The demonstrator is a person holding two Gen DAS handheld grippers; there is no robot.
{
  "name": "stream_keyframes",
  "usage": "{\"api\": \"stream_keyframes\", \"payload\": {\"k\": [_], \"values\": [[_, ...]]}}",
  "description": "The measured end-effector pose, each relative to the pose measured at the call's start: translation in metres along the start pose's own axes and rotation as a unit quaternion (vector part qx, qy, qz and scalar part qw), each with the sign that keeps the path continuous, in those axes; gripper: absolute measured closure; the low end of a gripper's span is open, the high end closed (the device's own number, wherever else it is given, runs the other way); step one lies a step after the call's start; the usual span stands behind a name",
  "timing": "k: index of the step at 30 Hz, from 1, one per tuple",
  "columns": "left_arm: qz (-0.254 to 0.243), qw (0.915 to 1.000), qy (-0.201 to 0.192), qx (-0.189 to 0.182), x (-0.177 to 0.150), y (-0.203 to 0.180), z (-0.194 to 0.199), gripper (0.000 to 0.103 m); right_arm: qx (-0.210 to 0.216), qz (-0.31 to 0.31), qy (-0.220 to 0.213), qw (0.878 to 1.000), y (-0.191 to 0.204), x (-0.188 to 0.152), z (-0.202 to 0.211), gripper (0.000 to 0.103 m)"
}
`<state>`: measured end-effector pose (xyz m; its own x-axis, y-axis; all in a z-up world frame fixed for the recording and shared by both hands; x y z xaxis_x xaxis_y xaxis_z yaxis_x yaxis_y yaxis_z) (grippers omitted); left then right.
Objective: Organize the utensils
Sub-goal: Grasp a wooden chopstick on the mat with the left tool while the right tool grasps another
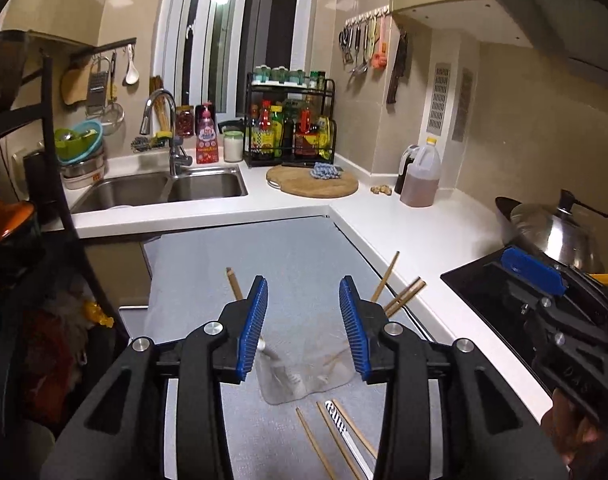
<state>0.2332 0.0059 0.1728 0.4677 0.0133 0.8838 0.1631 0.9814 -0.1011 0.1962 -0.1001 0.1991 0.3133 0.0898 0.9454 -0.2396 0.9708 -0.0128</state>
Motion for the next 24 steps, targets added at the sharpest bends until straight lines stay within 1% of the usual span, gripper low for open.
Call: {"api": "stream_keyframes", "payload": {"k": [3, 5, 8, 10, 13, 15, 18, 21, 22, 23, 24], "values": [[-0.004, 0.9999, -0.01, 0.002, -0.019, -0.004, 0.021, 0.062, 0.004, -0.007, -0.018, 1.0, -0.003, -0.008, 0.023, 0.065], [-0.001, 0.9998, -0.017, 0.01, -0.039, -0.004, 0.033, 0.062, -0.001, -0.01, -0.027, 1.0, -0.007, -0.02, 0.038, 0.066], [0.002, 0.9998, -0.014, 0.016, -0.071, -0.002, 0.042, 0.063, -0.005, -0.017, -0.025, 1.0, -0.011, -0.044, 0.053, 0.067], [0.003, 0.9994, -0.011, 0.034, -0.093, 0.002, 0.046, 0.063, -0.004, -0.021, -0.011, 1.0, -0.011, -0.065, 0.06, 0.068], [0.017, 0.9983, 0.01, 0.054, -0.127, 0.009, 0.046, 0.063, -0.002, -0.023, 0.012, 1.0, -0.009, -0.093, 0.065, 0.072], [0.027, 0.997, 0.019, 0.069, -0.148, 0.012, 0.048, 0.063, 0.0, -0.027, 0.029, 0.999, -0.007, -0.115, 0.068, 0.072], [0.037, 0.9965, 0.028, 0.069, -0.172, 0.008, 0.05, 0.063, 0.002, -0.031, 0.05, 0.998, -0.005, -0.144, 0.07, 0.073], [0.039, 0.9973, 0.038, 0.05, -0.2, -0.005, 0.048, 0.064, 0.01, -0.046, 0.073, 0.996, -0.006, -0.175, 0.068, 0.085], [0.039, 0.9974, 0.043, 0.043, -0.206, -0.011, 0.046, 0.065, 0.012, -0.049, 0.081, 0.995, -0.006, -0.184, 0.066, 0.093], [0.041, 0.9973, 0.049, 0.036, -0.214, -0.017, 0.042, 0.066, 0.017, -0.053, 0.089, 0.994, -0.006, -0.194, 0.064, 0.098], [0.042, 0.9971, 0.054, 0.033, -0.22, -0.021, 0.039, 0.068, 0.021, -0.057, 0.1, 0.993, -0.006, -0.206, 0.061, 0.099]]}}
Point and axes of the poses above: each gripper's, at about its wrist camera, not at the fingertips, and z roughly against the way its jaws point, y to its left, x to its top, the point moved 8 cm from there along -z, roughly the way its jaws point, and after that the axes turned 1 degree about -x, right-handed, at the moved point
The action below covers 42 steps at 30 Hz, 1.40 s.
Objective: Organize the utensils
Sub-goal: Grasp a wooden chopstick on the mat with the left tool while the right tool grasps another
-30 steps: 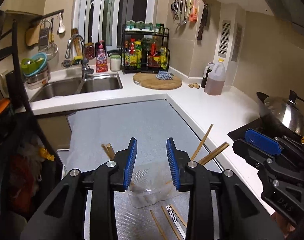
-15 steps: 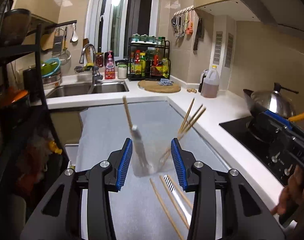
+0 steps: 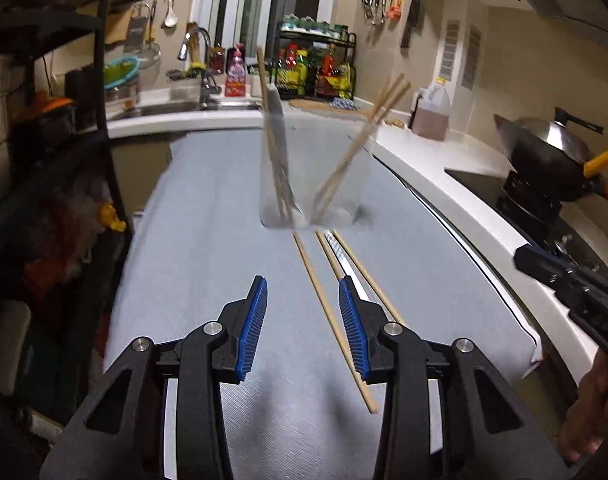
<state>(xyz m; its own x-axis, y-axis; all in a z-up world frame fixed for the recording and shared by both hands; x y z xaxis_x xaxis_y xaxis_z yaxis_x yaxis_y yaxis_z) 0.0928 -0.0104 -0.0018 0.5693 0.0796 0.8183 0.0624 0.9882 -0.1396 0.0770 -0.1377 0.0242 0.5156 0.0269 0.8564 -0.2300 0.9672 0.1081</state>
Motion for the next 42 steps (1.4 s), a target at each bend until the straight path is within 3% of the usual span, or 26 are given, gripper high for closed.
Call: {"api": "stream_keyframes", "payload": {"k": [7, 12, 15, 18, 21, 22, 27, 30, 33, 42], "values": [[-0.002, 0.9981, 0.059, -0.019, -0.041, -0.025, -0.034, 0.069, 0.011, -0.007, 0.043, 0.999, -0.003, -0.044, -0.021, 0.095], [-0.01, 0.9947, 0.102, -0.012, -0.067, -0.031, -0.054, 0.069, 0.02, -0.015, 0.064, 0.998, -0.006, -0.058, -0.032, 0.095], [-0.014, 0.9941, 0.107, -0.005, -0.072, -0.027, -0.055, 0.077, 0.028, -0.014, 0.078, 0.997, -0.001, -0.063, -0.039, 0.093], [-0.01, 0.994, 0.109, 0.001, -0.074, -0.016, -0.053, 0.096, 0.031, -0.004, 0.088, 0.996, 0.005, -0.069, -0.044, 0.093], [-0.006, 0.9943, 0.107, 0.002, -0.077, -0.005, -0.048, 0.096, 0.026, -0.002, 0.096, 0.995, 0.008, -0.074, -0.051, 0.074], [-0.007, 0.9943, 0.106, 0.004, -0.077, -0.003, -0.047, 0.096, 0.025, 0.0, 0.1, 0.995, 0.01, -0.077, -0.054, 0.074], [-0.006, 0.9949, 0.099, 0.017, -0.079, 0.012, -0.039, 0.096, 0.007, 0.018, 0.117, 0.993, 0.011, -0.085, -0.063, 0.074], [0.001, 0.9952, 0.095, 0.023, -0.081, 0.021, -0.034, 0.096, -0.013, 0.029, 0.119, 0.992, 0.011, -0.09, -0.066, 0.081], [0.005, 0.9954, 0.092, 0.026, -0.081, 0.026, -0.032, 0.096, -0.028, 0.048, 0.114, 0.992, 0.013, -0.091, -0.064, 0.098], [0.012, 0.9954, 0.091, 0.027, -0.082, 0.028, -0.031, 0.096, -0.045, 0.017, 0.112, 0.993, -0.004, -0.093, -0.056, 0.097]]}}
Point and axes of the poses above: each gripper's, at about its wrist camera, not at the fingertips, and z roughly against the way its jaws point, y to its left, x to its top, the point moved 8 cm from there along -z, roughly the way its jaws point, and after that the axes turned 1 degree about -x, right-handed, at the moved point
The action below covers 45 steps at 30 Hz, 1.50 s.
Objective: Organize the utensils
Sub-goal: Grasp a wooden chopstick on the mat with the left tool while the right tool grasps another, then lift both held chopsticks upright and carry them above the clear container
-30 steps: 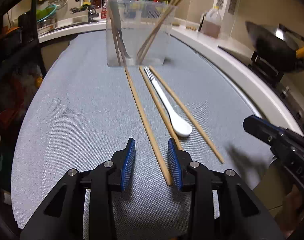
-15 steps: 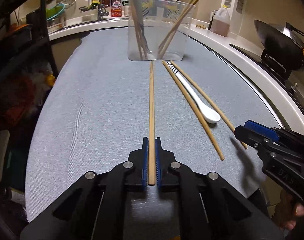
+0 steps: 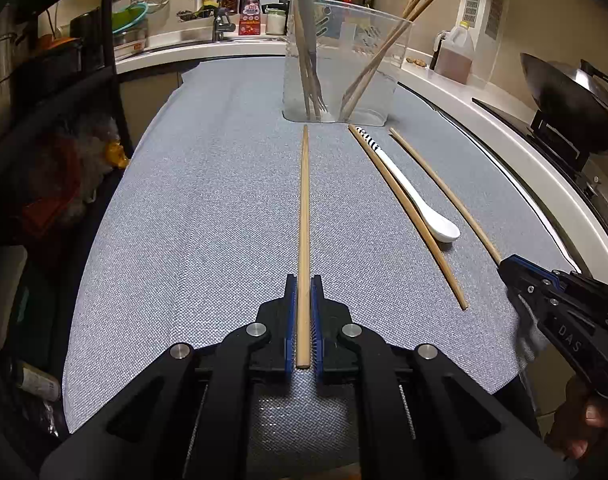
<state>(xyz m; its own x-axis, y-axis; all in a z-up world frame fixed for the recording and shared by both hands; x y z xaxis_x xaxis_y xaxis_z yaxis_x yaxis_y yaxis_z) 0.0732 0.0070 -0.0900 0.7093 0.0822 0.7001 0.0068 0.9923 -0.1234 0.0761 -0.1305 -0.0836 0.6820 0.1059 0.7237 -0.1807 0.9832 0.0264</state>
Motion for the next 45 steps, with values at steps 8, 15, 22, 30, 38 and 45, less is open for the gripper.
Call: {"api": "stream_keyframes", "payload": {"k": [8, 15, 22, 30, 38, 45], "values": [[-0.004, 1.0, -0.001, 0.001, 0.0, -0.002, 0.0, 0.096, 0.007, -0.002, 0.002, 1.0, 0.001, 0.001, -0.003, 0.097], [-0.01, 0.9999, -0.002, 0.005, 0.0, -0.001, 0.0, 0.096, 0.009, -0.002, 0.001, 1.0, 0.0, 0.002, -0.004, 0.097], [-0.014, 0.9999, -0.002, 0.007, 0.002, -0.003, -0.001, 0.096, 0.011, -0.003, 0.004, 1.0, 0.0, 0.003, -0.004, 0.098], [-0.024, 0.9992, -0.03, 0.006, 0.009, -0.004, 0.019, 0.096, 0.013, 0.004, -0.023, 1.0, 0.006, 0.016, 0.024, 0.098], [-0.036, 0.9962, -0.078, 0.007, 0.021, -0.011, 0.054, 0.096, 0.012, 0.016, -0.063, 0.998, 0.008, 0.033, 0.066, 0.098], [-0.036, 0.9933, -0.109, 0.007, 0.034, -0.009, 0.081, 0.096, 0.016, 0.03, -0.099, 0.995, 0.012, 0.052, 0.102, 0.098]]}}
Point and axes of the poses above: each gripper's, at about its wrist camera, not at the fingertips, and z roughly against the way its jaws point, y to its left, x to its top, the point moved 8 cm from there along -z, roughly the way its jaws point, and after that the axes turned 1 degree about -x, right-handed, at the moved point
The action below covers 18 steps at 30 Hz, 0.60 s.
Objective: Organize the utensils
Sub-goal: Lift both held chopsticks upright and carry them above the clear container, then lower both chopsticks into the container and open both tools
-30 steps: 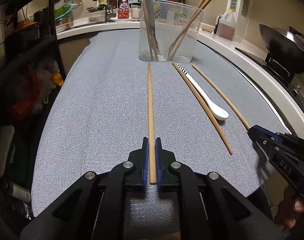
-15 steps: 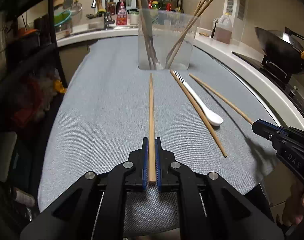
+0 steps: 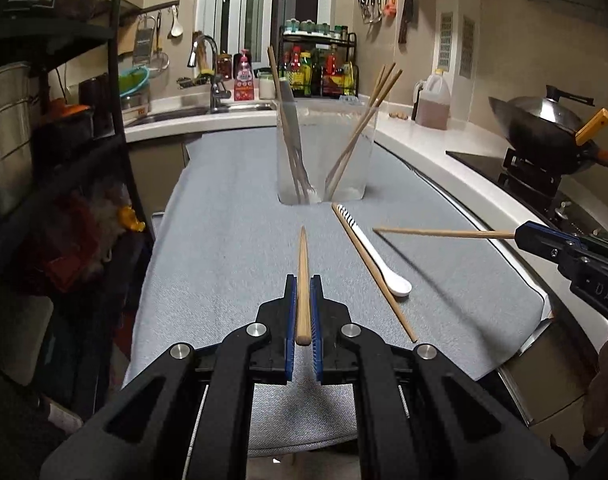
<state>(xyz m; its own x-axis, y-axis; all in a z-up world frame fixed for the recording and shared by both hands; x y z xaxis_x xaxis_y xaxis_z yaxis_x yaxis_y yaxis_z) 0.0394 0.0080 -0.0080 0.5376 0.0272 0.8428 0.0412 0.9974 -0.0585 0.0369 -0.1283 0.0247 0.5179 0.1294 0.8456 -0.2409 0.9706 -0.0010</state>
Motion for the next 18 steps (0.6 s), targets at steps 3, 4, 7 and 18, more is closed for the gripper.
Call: {"api": "stream_keyframes", "payload": {"k": [3, 4, 7, 18], "values": [[-0.001, 0.9999, -0.012, 0.001, 0.008, 0.001, 0.008, 0.096, 0.003, 0.006, -0.014, 1.0, 0.002, 0.013, 0.01, 0.098], [0.0, 0.9999, -0.012, -0.001, 0.01, 0.001, 0.01, 0.096, 0.004, 0.007, -0.019, 1.0, 0.002, 0.018, 0.014, 0.098], [-0.004, 0.9998, -0.02, -0.005, 0.019, -0.001, 0.016, 0.096, 0.008, 0.011, -0.028, 1.0, 0.004, 0.028, 0.02, 0.098], [-0.006, 0.998, -0.054, -0.032, 0.082, 0.007, 0.026, 0.096, 0.024, 0.016, -0.051, 0.998, 0.004, 0.076, 0.026, 0.098]]}}
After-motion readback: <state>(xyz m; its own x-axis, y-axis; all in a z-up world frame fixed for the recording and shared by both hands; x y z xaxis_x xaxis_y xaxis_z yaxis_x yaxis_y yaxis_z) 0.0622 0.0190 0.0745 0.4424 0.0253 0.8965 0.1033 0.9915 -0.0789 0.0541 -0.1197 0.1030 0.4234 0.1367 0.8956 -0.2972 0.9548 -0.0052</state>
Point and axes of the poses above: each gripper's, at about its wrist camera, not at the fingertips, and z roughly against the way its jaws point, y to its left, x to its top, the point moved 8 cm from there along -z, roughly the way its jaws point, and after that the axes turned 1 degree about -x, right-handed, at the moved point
